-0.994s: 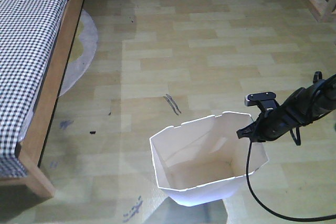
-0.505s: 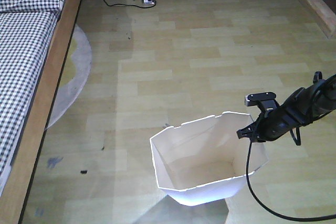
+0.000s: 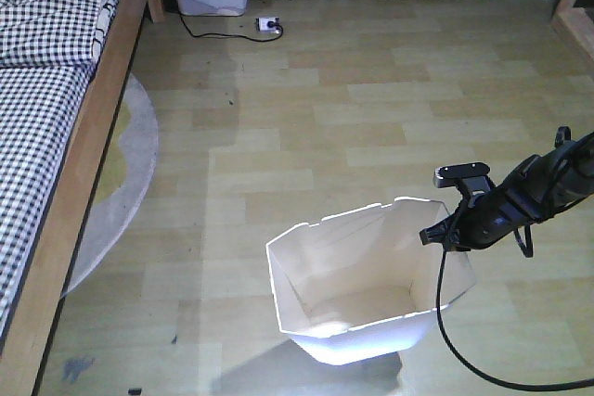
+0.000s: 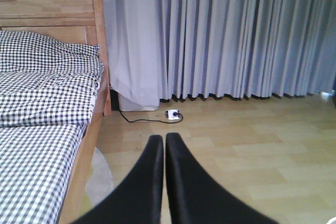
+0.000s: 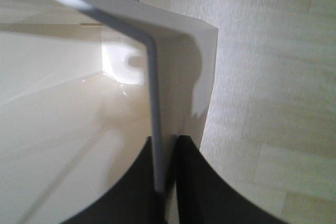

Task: Move trash bin to bedside with robot
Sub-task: 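Drive along the bed toward the curtains carrying the bin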

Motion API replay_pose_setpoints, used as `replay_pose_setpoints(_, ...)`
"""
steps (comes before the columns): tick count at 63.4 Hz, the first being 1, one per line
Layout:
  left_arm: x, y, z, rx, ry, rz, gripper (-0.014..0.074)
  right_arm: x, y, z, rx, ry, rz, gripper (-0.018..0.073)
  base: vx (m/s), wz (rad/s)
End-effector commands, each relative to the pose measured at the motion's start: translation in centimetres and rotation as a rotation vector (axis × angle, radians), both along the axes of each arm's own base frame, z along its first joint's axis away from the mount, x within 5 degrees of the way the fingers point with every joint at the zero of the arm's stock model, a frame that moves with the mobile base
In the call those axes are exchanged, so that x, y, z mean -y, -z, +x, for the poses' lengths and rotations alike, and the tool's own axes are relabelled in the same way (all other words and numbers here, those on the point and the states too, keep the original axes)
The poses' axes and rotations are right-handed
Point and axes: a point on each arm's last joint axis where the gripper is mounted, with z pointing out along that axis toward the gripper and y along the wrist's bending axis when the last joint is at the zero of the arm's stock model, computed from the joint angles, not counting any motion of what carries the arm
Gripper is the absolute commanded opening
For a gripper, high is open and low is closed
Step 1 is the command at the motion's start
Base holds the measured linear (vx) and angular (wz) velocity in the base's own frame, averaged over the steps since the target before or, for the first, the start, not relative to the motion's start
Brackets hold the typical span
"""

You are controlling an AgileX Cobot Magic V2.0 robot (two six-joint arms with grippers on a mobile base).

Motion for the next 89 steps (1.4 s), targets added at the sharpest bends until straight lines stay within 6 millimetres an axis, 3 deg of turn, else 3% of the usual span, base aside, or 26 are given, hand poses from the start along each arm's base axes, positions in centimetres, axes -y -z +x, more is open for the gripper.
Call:
replay_pose_setpoints(1,-0.16,0.34,0.06,0.044,-0.017,-0.014,-0.0006,-0.1,-2.87,1.25,0.065,0.036,0.042,-0.0003,0.48,0.08)
replay_pose_setpoints(89,-0.16,0.34,0.06,0.044,-0.017,-0.014,-0.0006,-0.1,-2.87,1.26,0.065,0.037,0.042,-0.0003,0.46,0.03)
